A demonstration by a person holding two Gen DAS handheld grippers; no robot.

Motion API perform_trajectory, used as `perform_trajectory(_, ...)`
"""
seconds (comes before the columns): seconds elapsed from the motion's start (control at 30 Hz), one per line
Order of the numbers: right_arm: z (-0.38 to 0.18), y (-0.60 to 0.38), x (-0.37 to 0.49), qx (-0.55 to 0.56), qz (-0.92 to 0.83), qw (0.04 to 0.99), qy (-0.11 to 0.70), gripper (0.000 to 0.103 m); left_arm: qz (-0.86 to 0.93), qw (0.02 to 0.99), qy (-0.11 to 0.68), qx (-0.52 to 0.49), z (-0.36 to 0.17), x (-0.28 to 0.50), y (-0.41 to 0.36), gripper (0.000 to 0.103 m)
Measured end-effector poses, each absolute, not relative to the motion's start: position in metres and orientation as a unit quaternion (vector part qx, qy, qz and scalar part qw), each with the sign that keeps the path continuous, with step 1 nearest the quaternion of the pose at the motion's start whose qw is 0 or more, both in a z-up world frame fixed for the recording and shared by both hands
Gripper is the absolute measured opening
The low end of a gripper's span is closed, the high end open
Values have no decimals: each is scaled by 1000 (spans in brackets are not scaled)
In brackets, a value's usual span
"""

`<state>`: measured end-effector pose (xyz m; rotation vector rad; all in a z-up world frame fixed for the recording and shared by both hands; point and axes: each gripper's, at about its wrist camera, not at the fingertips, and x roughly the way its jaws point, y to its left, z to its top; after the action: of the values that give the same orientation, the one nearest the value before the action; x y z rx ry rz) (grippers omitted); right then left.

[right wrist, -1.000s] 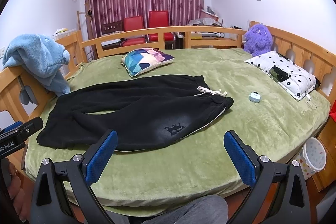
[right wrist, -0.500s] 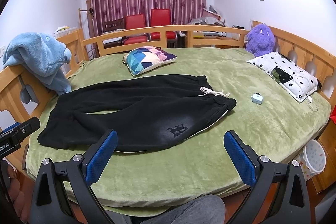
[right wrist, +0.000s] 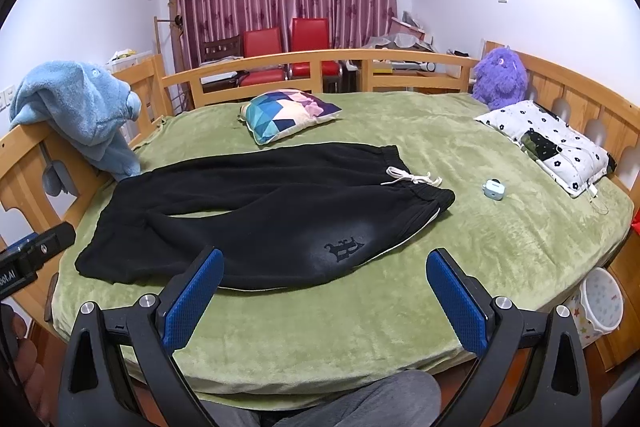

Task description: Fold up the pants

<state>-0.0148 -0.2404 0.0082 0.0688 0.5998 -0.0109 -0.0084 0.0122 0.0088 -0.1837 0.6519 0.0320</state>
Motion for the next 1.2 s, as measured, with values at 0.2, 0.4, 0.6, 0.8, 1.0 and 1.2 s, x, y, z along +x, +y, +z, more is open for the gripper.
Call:
perform_trajectory(0.2,12,-241,-14,34,-11,955,295,100,12,942,322,-93,9,-7,15,103)
perform_trajectory(0.4,16,-240,-12,32,-14,955,294,100,16,942,322,-90,12,-4,17,103)
perform_trajectory(0.6,18,-236,-8,23,-15,955,296,100,22,942,322,-90,13,-4,19,103)
perform_trajectory(0.8,15,-233,0,20,-9,953,301,100,23,940,328,-95,15,7,26,103)
perform_trajectory(1.0,11,-230,15,17,-1,954,299,100,18,934,341,-102,11,29,30,103)
perform_trajectory(1.2,1,-240,42,25,-4,952,303,99,17,929,354,-104,-2,60,33,103)
